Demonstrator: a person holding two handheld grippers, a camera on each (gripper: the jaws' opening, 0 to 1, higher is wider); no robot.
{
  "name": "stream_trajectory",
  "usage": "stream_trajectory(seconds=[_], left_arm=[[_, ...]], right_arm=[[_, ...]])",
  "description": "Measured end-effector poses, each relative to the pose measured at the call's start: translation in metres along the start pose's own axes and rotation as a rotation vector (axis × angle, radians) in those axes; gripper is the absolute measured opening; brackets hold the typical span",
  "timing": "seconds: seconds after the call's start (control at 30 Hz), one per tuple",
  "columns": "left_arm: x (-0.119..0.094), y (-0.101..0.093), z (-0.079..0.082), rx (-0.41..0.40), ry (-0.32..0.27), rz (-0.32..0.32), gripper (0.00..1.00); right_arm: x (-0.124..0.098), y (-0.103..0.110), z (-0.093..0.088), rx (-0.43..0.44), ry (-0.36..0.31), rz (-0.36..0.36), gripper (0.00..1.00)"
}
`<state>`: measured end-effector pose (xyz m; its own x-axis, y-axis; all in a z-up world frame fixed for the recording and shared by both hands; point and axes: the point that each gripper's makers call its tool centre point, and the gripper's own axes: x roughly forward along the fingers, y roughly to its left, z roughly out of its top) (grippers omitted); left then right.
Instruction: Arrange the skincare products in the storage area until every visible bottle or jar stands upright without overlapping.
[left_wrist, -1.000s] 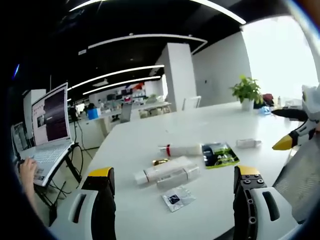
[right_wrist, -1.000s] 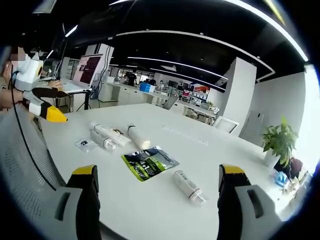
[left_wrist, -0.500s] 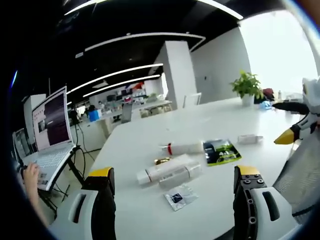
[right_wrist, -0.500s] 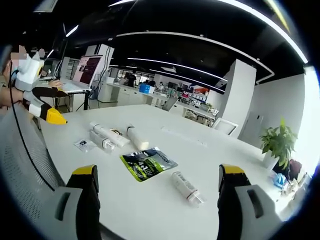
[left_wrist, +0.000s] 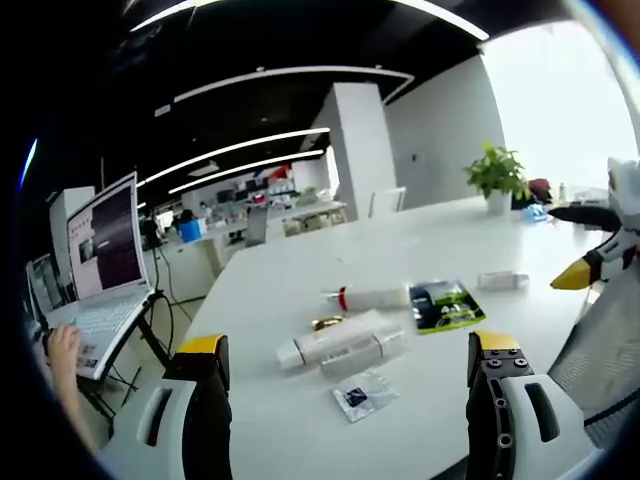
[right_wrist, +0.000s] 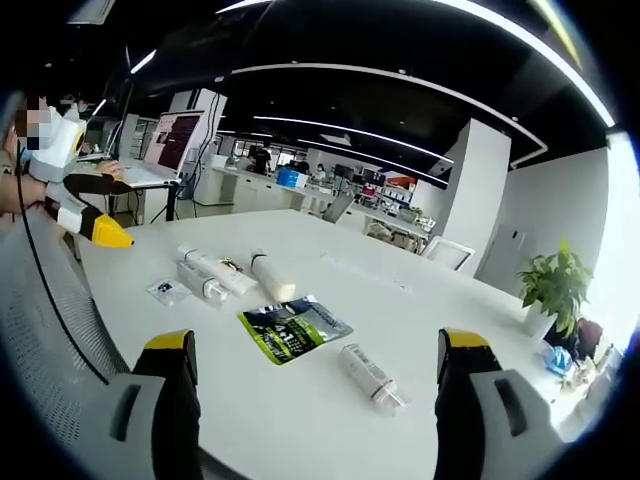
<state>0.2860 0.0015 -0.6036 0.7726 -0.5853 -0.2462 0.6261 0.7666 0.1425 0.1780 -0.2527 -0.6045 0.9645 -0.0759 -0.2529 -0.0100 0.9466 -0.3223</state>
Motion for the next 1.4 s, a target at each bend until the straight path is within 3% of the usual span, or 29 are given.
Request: stream_trajectory(seconds=[0.6, 0.7, 0.8, 0.93, 1.07, 1.27, 1.4], left_arm=[[0.004, -0.005, 0.005, -0.027, 0.020, -0.062, 0.97], [0.007, -0.003, 0.012, -0.014, 0.014, -0.069, 0.97], [0.009, -0.001, 0.025, -0.005, -0.012, -0.070, 0.97], [0.016, 0.002, 0.037, -0.007, -0.042, -0.072, 0.97], [0.022, 0.001, 0.040, -0.010, -0.055, -0.077, 0.97], [0.030, -0.002, 0.042, -0.039, -0.072, -0.081, 0.97], [0.033, -0.001, 0.041, -0.031, -0.070, -0.079, 0.97]], right_arm=[[0.000, -0.004, -0.002, 0.006, 0.025, -0.008, 1.00], [0.001, -0.005, -0.004, -0.007, 0.039, -0.001, 1.00], [0.003, -0.010, -0.002, 0.043, 0.054, 0.001, 1.00], [0.008, -0.009, 0.013, 0.082, 0.031, 0.028, 1.00], [0.018, -0.009, 0.021, -0.029, 0.045, 0.052, 1.00], [0.039, -0.005, 0.033, -0.016, 0.046, 0.114, 1.00], [0.055, -0.003, 0.039, -0.062, 0.061, 0.162, 1.00]])
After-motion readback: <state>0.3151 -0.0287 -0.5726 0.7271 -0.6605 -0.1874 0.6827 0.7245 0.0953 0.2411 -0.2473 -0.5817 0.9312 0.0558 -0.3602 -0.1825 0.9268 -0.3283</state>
